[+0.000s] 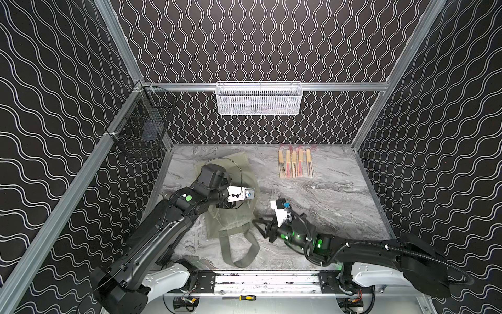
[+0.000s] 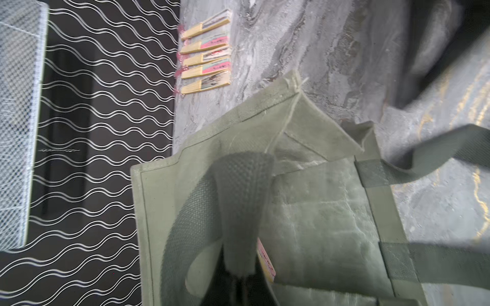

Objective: Take out the folding fans from the tote bags
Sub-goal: Adjust the folding fan in the canvas bag.

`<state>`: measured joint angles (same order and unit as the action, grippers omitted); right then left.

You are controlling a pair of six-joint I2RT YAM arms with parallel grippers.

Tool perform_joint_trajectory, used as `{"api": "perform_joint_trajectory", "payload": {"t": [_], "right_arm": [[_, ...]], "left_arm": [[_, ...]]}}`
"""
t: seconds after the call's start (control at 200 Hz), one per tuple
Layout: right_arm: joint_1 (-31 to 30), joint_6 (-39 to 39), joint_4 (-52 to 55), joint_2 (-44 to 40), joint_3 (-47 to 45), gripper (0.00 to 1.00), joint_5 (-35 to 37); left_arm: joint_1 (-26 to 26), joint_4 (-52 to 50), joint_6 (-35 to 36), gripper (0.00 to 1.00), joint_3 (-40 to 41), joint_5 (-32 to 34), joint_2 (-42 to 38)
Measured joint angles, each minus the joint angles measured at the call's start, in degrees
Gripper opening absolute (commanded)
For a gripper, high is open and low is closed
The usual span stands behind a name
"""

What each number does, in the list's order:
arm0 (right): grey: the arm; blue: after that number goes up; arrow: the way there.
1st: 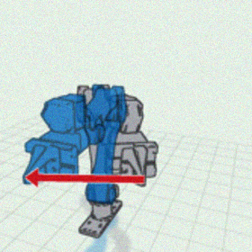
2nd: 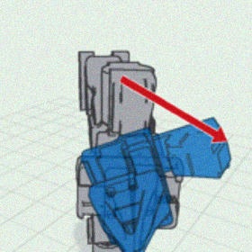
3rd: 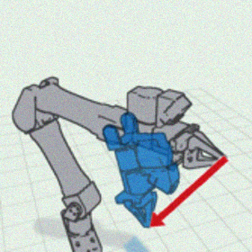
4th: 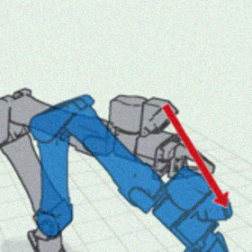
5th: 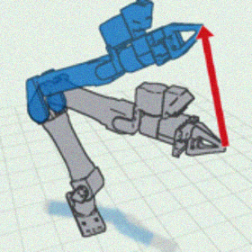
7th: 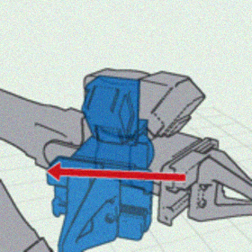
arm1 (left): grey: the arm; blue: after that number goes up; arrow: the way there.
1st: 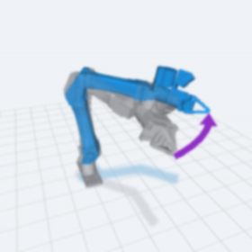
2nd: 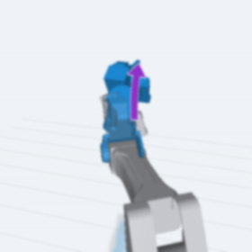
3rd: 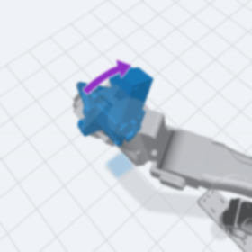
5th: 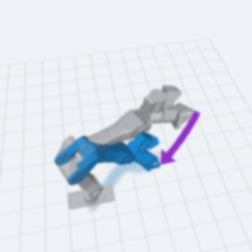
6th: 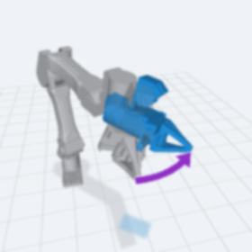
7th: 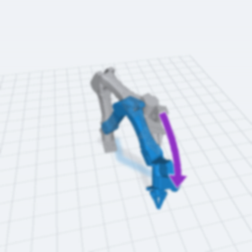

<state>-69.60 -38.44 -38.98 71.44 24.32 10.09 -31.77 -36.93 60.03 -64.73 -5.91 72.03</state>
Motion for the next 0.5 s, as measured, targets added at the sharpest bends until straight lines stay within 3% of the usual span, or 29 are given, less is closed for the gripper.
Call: {"api": "perform_joint_trajectory", "payload": {"t": [0.24, 0.38, 0.5], "right_arm": [[-10.7, -17.6, -0.1, 9.9, 7.1, 0.48, 12.1], [-11.5, -25.7, -1.7, 18.9, 10.4, 0.48, 18.9], [-11.7, -27.5, -4.3, 27.0, 14.2, 0.46, 22.6]], "left_arm": [[0.3, 3.0, -4.4, 0.00, 0.5, 0.8, 0.1], [0.3, 3.5, -6.6, 0.00, 0.1, 1.3, 0.2], [0.3, 3.3, -9.0, 0.00, -1.2, 1.2, 0.4]]}}
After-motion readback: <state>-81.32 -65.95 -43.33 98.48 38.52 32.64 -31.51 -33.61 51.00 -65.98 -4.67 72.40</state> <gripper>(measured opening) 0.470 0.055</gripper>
